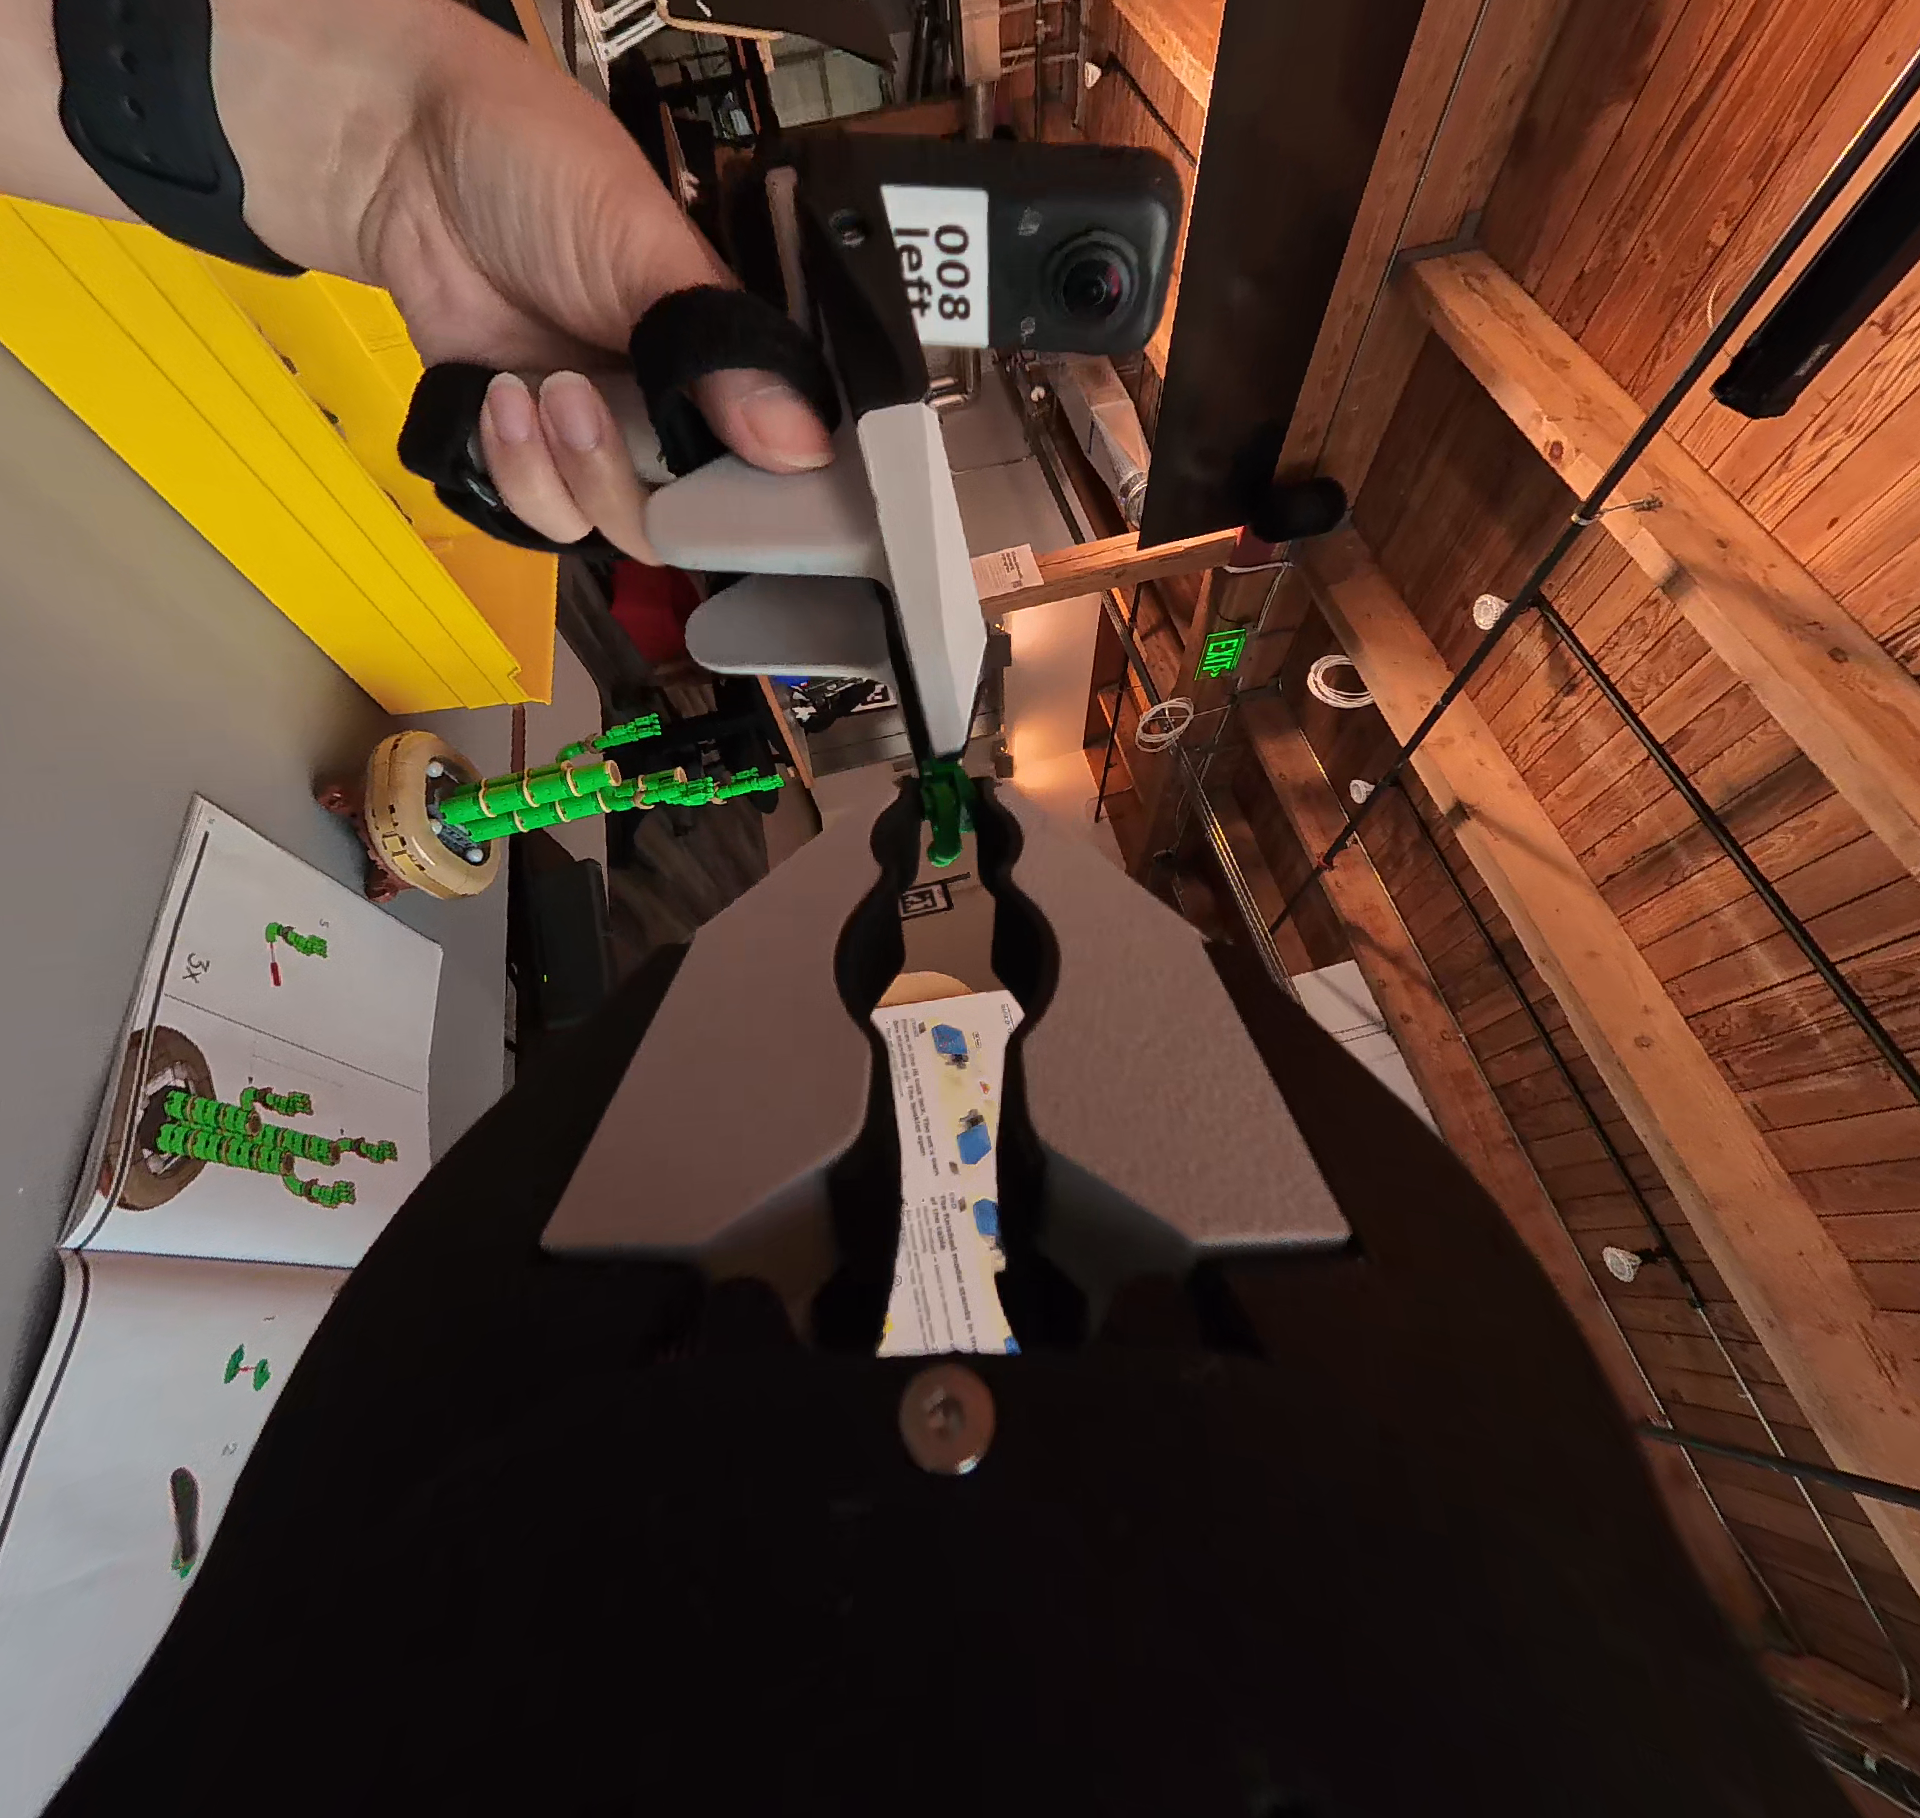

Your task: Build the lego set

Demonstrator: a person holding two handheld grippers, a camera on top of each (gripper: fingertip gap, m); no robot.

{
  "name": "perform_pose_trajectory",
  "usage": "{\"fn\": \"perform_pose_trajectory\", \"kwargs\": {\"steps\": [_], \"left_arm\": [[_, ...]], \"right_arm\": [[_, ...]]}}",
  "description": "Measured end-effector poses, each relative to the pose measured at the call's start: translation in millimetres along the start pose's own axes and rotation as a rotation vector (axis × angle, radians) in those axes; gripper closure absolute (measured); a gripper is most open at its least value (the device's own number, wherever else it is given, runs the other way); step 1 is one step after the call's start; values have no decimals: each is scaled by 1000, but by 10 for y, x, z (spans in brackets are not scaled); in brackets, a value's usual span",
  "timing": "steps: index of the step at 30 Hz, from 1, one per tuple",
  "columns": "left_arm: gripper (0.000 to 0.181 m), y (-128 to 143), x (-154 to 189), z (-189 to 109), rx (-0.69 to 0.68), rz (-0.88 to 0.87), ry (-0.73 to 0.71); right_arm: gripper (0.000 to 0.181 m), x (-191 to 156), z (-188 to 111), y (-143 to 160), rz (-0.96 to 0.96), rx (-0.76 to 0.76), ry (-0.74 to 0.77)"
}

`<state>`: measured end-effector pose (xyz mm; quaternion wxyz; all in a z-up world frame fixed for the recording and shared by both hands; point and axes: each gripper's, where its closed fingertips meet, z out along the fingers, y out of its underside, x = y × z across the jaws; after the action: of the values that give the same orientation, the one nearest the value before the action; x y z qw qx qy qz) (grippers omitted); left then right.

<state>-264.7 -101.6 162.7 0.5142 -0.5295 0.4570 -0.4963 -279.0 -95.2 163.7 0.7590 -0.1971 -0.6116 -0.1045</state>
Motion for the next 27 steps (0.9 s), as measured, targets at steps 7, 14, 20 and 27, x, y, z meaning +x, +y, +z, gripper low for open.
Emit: {"fn": "perform_pose_trajectory", "kwargs": {"steps": [7,14,20,27], "left_arm": [[176,36,-48,-3,-55,66,-115],[176,93,-113,-14,-109,97,-196],[176,134,-158,-16,-147,111,-257],[176,154,-194,-2,-167,124,-313]], "right_arm": [[172,-25,33,49,11,-27,-11],[172,-84,70,117,-14,-73,-31],[173,-129,86,168,-22,-105,-53],[173,-148,92,218,-10,-137,-68]]}}
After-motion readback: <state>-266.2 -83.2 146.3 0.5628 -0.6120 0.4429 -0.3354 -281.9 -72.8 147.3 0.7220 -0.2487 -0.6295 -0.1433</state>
